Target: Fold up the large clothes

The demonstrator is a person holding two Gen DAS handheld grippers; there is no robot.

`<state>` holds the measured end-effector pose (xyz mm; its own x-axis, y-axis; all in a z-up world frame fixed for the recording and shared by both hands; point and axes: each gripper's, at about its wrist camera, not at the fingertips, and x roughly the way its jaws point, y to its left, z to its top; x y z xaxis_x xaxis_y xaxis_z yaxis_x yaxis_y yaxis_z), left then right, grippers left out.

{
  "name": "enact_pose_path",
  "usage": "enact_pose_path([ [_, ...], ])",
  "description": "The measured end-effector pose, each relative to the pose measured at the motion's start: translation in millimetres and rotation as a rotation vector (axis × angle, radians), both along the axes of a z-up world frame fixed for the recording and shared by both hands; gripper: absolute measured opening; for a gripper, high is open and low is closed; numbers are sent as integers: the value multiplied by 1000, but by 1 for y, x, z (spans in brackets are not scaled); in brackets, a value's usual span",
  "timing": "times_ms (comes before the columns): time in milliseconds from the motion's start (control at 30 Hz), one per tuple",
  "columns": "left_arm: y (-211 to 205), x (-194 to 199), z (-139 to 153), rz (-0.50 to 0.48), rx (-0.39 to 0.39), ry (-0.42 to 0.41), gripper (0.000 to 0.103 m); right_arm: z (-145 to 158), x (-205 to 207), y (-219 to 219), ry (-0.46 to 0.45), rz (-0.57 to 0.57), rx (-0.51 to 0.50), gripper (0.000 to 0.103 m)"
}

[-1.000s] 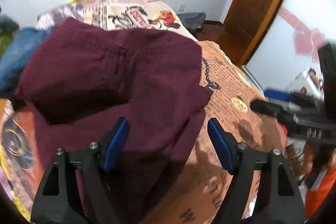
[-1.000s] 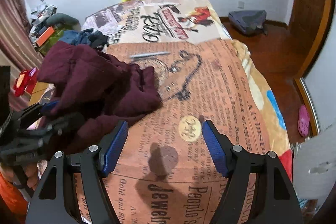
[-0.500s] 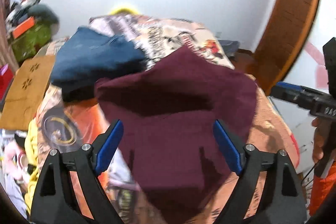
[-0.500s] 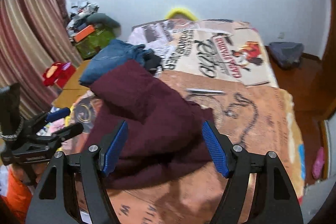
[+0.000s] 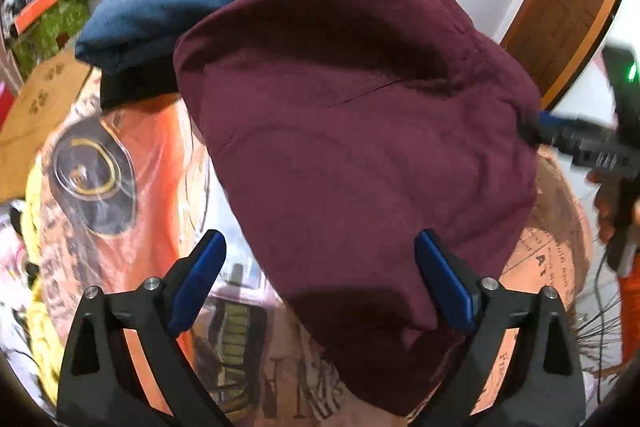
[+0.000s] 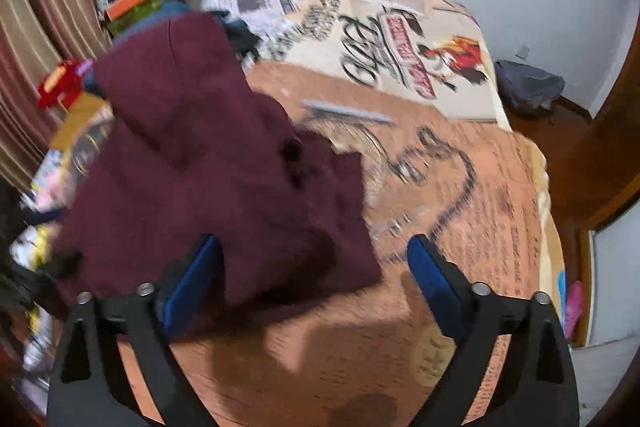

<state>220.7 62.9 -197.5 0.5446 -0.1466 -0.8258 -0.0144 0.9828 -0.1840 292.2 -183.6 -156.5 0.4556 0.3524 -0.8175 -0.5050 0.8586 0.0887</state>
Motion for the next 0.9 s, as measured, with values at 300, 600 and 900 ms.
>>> enact_pose_path([
  [300, 9, 8, 29, -28, 61, -23, 96, 4, -3, -27, 87, -88, 37, 94],
  [600, 27, 64, 74, 36, 104, -156, 96, 53, 7, -12, -21, -52, 133, 96],
  [900, 29, 137, 43, 83, 58, -79, 96, 25, 36, 7, 32, -35, 99, 96],
])
